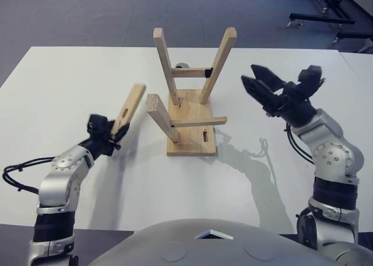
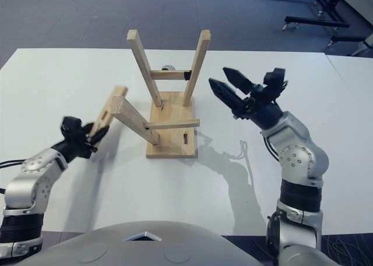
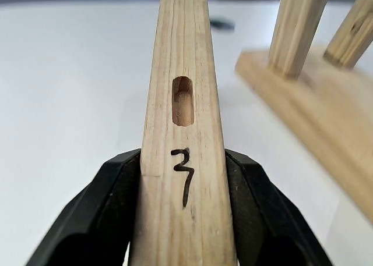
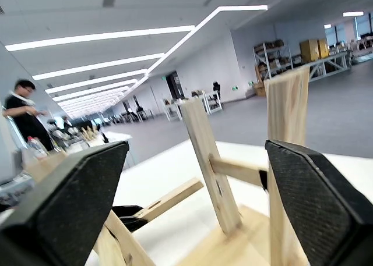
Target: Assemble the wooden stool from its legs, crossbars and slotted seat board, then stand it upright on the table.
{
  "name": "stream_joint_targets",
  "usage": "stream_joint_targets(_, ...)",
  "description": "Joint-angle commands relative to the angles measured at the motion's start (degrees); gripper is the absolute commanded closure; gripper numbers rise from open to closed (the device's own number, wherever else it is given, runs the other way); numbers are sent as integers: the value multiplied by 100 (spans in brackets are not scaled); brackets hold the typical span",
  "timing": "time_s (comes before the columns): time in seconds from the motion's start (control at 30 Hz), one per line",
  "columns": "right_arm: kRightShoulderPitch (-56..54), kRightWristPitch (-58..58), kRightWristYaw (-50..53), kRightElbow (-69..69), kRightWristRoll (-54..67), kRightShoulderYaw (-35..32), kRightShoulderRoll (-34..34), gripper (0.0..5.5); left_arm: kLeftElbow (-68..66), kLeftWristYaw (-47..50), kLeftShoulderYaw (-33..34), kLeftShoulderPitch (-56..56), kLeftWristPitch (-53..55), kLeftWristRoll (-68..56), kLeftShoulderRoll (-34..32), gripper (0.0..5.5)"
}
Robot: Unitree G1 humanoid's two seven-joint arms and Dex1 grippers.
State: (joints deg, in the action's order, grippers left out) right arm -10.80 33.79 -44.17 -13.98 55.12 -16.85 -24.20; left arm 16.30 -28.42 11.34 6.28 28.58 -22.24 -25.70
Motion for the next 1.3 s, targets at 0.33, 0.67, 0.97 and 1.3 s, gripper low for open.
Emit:
stream_joint_targets(0.33, -1607, 681, 189, -105, 1848, 340, 525, 118, 1383, -2221, 80, -2349, 895, -3886, -940, 344)
stream_joint_targets(0.67, -1633, 857, -239, -258, 1980, 787, 706, 118, 183, -2951, -558, -3168, 1049, -3606, -932, 344)
stream_joint_targets(0.97, -1811, 596, -27, -110, 1883, 734, 979, 118, 270, -3258, -915, -3046, 1137, -3435, -1012, 344)
stream_joint_targets(1.3, -1803, 342, -72, -206, 1809, 711, 1143, 197, 137, -3384, -1036, -3124, 1095, -3235, -1102, 344)
